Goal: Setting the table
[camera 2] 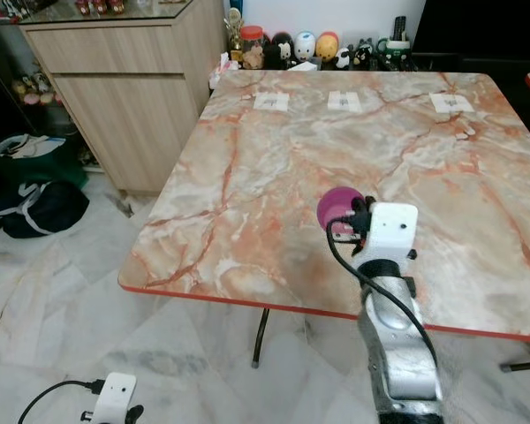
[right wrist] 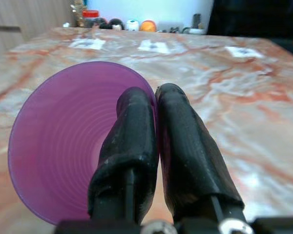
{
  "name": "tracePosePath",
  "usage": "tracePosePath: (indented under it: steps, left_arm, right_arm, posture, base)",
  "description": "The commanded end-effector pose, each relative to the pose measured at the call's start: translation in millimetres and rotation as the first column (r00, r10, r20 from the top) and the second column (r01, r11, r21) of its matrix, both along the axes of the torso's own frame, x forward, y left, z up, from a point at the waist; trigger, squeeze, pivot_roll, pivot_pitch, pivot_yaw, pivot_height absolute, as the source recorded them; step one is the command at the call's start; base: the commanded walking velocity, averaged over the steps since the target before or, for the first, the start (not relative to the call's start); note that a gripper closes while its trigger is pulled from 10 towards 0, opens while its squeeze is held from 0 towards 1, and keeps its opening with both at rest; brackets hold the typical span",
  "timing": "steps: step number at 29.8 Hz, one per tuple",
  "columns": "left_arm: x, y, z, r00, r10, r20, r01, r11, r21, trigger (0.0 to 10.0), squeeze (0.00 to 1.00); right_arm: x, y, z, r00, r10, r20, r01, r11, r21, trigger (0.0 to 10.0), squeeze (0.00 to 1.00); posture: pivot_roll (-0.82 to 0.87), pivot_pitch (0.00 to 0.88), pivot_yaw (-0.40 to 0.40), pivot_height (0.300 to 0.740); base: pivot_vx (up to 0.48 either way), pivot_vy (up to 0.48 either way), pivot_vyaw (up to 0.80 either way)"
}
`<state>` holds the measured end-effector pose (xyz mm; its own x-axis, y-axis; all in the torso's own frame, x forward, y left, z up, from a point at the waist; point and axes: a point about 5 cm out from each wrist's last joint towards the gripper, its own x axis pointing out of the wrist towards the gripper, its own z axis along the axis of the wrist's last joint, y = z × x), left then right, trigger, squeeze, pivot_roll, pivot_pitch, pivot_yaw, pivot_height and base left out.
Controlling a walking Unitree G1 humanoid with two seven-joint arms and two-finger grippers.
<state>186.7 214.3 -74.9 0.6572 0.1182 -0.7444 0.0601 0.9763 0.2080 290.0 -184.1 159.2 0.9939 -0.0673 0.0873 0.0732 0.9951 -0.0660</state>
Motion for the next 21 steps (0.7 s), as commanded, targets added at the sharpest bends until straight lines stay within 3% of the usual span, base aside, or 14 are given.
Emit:
tracePosePath:
  steps: [1,8,16,21]
  left_arm:
    - [-6.1,1.2,-2.9,1.0,-0.011,-0.02,0.011,1.0,0.016,10.0,0.0]
    - [-5.7,1.1,-2.6,1.0,-0.017,-0.016,0.017,1.0,0.023,10.0,0.0]
    - [-4.1,0.2,-2.0,1.0,-0.012,-0.01,0.012,1.0,0.021,10.0,0.0]
    - [-2.9,0.3,-1.5,1.0,-0.015,-0.011,0.015,1.0,0.019,10.0,0.0]
  right_arm:
    - [-1.8,-9.4,10.7,0.998,-0.028,0.056,0.029,1.0,-0.012,10.0,0.0]
    - [0.3,-6.6,17.8,0.993,-0.05,0.104,0.053,0.998,-0.021,10.0,0.0]
    - [1.5,1.8,15.6,0.993,-0.057,0.1,0.054,0.998,0.038,10.0,0.0]
    - [2.7,3.3,16.4,0.99,-0.089,0.108,0.082,0.995,0.063,10.0,0.0]
  posture:
    - [-0.12,0.054,0.043,0.74]
    - [-0.12,0.05,0.043,0.74]
    - [-0.12,0.067,0.04,0.74]
    - [-0.12,0.078,0.045,0.74]
  base:
    - [0.0,0.0,0.0]
    - [0.0,-0.338,0.0]
    - [0.0,-0.426,-0.75]
    - [0.0,-0.463,-0.09]
